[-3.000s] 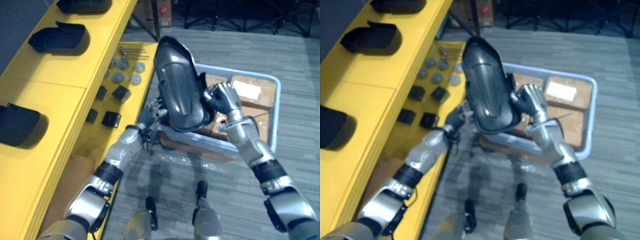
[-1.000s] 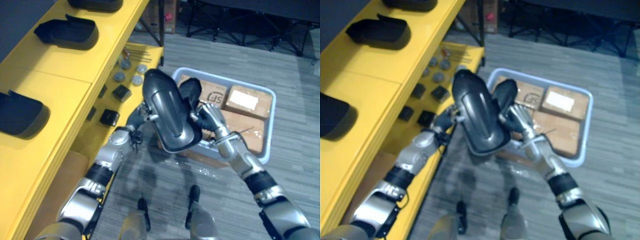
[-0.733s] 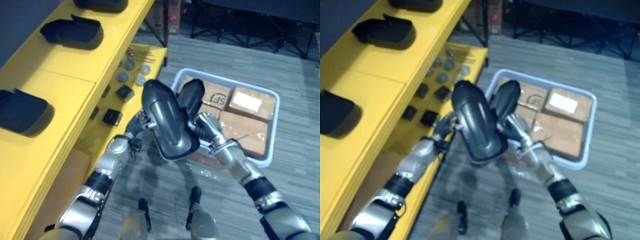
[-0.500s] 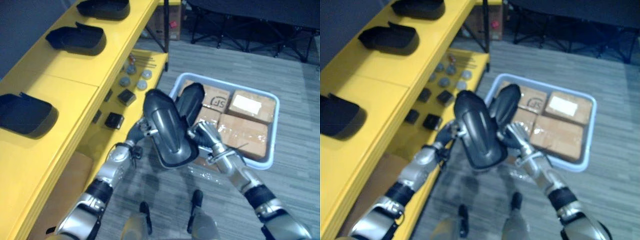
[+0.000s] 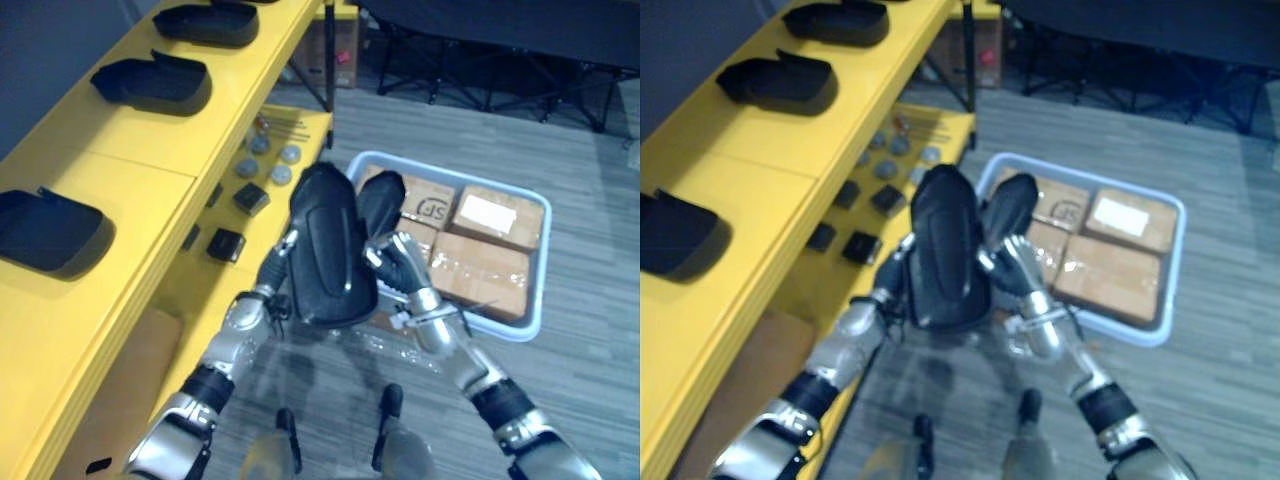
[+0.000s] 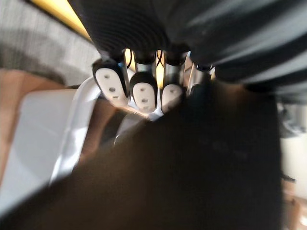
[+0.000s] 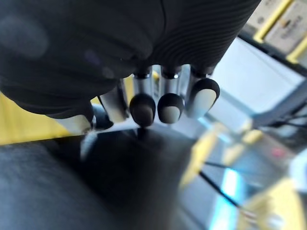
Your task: Walk over and take plastic housings, then place them on the shelf
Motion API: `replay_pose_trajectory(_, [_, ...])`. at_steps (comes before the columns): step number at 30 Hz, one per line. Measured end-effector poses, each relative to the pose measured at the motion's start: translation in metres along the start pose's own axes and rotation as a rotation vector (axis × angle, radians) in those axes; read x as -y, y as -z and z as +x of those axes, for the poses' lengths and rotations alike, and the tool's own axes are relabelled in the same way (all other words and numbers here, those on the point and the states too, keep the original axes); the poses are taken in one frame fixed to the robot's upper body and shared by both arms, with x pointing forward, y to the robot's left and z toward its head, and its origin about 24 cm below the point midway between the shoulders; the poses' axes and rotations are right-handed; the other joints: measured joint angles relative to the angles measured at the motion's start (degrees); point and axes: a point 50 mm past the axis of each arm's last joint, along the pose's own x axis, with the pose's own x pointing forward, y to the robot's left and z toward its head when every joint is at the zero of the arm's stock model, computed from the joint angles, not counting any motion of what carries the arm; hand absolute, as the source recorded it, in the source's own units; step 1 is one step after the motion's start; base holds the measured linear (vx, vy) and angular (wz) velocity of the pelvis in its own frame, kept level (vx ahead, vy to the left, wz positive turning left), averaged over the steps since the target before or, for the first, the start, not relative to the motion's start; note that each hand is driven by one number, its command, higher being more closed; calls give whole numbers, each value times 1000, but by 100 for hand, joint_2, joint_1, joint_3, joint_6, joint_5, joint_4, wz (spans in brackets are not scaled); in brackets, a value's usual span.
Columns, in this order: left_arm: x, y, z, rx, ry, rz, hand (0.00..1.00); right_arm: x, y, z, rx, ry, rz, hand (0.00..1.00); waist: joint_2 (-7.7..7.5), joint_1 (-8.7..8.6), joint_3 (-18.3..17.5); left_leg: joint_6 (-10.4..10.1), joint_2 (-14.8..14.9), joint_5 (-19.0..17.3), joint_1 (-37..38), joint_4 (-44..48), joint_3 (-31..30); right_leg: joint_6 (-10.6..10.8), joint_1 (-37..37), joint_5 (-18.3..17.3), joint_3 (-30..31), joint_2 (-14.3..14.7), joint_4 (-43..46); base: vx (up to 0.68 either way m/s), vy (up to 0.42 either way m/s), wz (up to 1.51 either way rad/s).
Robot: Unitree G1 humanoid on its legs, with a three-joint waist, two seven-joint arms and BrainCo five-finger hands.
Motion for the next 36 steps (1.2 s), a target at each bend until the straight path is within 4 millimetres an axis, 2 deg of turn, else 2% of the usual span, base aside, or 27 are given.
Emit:
replay_pose_trajectory(6, [1,-1,1,-4,15,-50,100,-3,-2,-1,3,20,13,100,-17,-29,-22,-2,4,3,152,-13,123,-41,57,-23,105,-11,-2,-36,1,-11])
replay_pose_trajectory(9, [3,-8,5,-3,28,-50,100,-1,-7,1,13,51,45,100,-18,-137,-22,-18,26,15,152,-35,120,-49,50,-38,106,-13,-5,-36,-16,0])
replay_pose_trajectory(14, [8,-18,12,-9,37,-48,100,4,-16,7,57,85,76,100,-17,-178,-22,-34,37,29,152,-82,189,-62,-26,-27,148,-24,-3,12,3,-6])
replay_pose_trajectory(16, [9,-20,13,-6,35,-40,100,5,-17,8,64,87,76,100,-17,-178,-22,-34,42,29,152,-86,242,-23,-63,6,193,-24,-1,39,7,-11])
replay_pose_trajectory(20, [10,-24,15,2,13,-29,100,6,-16,9,63,92,72,100,-17,-300,-22,-32,0,30,166,-156,259,1,-84,27,207,-38,0,45,7,0])
replay_pose_trajectory(26, [13,-37,20,40,-33,-20,100,9,-10,10,22,132,49,100,-18,-293,-21,-30,-14,28,166,-161,258,4,-86,29,209,-53,1,6,3,0])
replay_pose_trajectory(27, [12,-39,21,47,-39,-27,100,9,-9,10,15,138,46,0,-18,-294,-20,-30,-14,28,166,-160,258,4,-86,29,211,-54,0,0,0,0])
replay_pose_trajectory(31, [6,-53,21,107,-99,-1,100,8,4,7,-57,145,-2,0,-18,-291,-10,-24,-11,32,166,-151,258,1,-86,22,210,-81,0,0,0,0])
replay_pose_trajectory(36, [1,-69,23,178,-198,130,100,8,21,6,-159,137,-60,0,-18,-270,36,-21,-11,34,160,-137,254,-37,-82,-19,200,-87,0,0,0,0])
